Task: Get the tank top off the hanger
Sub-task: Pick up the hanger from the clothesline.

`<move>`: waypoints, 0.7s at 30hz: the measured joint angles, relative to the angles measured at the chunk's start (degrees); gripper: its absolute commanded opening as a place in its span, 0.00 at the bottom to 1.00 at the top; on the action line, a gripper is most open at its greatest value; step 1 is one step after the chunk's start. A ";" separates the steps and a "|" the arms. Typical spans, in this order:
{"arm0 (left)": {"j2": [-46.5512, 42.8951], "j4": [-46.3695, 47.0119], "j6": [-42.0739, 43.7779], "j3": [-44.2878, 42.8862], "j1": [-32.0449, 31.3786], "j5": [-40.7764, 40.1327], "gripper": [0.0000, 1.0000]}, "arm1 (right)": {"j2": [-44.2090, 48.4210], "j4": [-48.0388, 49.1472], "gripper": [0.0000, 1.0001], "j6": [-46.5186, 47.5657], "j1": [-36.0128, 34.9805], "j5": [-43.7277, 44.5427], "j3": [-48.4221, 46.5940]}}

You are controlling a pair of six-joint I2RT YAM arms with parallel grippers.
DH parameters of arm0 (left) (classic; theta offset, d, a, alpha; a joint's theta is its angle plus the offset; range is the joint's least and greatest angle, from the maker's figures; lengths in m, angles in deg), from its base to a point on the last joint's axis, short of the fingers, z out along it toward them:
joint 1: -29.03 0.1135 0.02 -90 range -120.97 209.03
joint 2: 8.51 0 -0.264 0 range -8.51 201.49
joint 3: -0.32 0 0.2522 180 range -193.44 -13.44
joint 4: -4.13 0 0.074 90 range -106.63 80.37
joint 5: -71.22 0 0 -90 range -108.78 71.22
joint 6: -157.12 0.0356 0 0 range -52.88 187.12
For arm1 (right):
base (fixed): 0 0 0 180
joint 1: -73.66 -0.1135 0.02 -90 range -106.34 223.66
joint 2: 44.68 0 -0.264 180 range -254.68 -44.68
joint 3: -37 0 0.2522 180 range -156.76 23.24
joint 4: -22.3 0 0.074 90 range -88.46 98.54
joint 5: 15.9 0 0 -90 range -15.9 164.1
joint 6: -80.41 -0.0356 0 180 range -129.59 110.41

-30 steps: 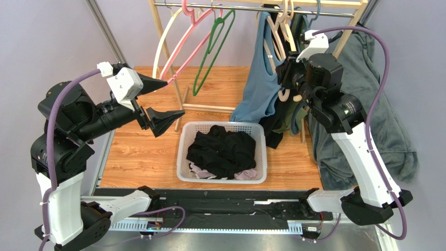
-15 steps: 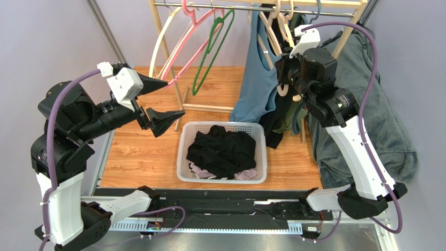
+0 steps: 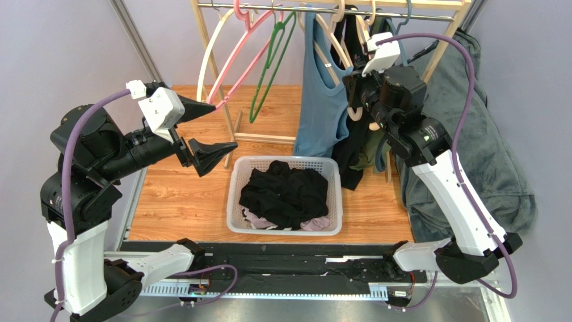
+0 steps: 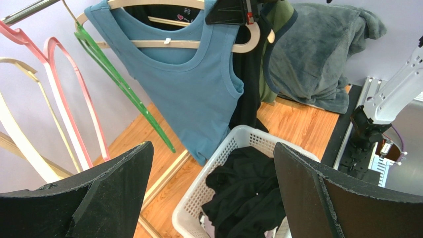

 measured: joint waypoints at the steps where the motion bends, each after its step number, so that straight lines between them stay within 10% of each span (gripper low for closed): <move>1: 0.00 0.00 0.00 0.07 0.00 0.00 0.99 | 0.66 0.94 0.00 0.07 0.00 -0.26 0.90; 21: -0.04 -0.13 0.13 0.57 0.09 -0.07 0.99 | 2.82 6.64 0.00 0.35 -0.22 -2.19 0.28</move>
